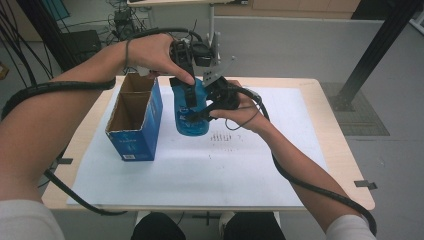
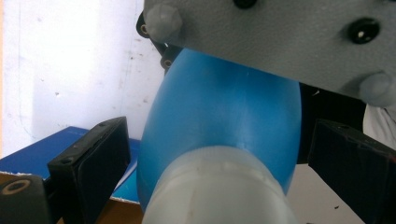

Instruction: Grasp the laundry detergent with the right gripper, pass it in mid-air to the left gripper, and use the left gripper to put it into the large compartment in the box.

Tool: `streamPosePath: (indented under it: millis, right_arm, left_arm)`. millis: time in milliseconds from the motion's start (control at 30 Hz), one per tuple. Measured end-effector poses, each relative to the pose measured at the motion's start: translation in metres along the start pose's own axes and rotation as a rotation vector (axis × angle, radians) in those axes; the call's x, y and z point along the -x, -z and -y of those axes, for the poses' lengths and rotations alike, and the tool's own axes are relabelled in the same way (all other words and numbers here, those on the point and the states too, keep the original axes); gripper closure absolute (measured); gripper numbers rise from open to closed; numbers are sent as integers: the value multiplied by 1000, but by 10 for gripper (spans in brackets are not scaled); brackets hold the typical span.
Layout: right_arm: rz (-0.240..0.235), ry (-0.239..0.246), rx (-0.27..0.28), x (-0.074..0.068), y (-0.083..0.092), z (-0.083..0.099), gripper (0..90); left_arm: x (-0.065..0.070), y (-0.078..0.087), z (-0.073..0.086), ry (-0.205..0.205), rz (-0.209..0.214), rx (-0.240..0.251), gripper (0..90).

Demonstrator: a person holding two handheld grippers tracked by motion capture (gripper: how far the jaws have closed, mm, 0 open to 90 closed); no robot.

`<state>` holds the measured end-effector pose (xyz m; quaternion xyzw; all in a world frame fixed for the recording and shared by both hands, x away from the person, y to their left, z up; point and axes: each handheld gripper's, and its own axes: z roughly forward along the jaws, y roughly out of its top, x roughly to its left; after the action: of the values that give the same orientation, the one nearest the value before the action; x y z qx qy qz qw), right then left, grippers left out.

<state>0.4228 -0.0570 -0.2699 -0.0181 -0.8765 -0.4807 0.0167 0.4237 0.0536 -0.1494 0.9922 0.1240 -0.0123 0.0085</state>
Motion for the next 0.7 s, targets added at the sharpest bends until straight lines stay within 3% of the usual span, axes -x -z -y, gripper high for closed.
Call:
streamPosePath:
  millis: [700]
  right_arm:
    - [-2, 5, 0, -1, 0, -1, 437]
  left_arm:
    - [1, 1, 0, -4, -6, 3, 65]
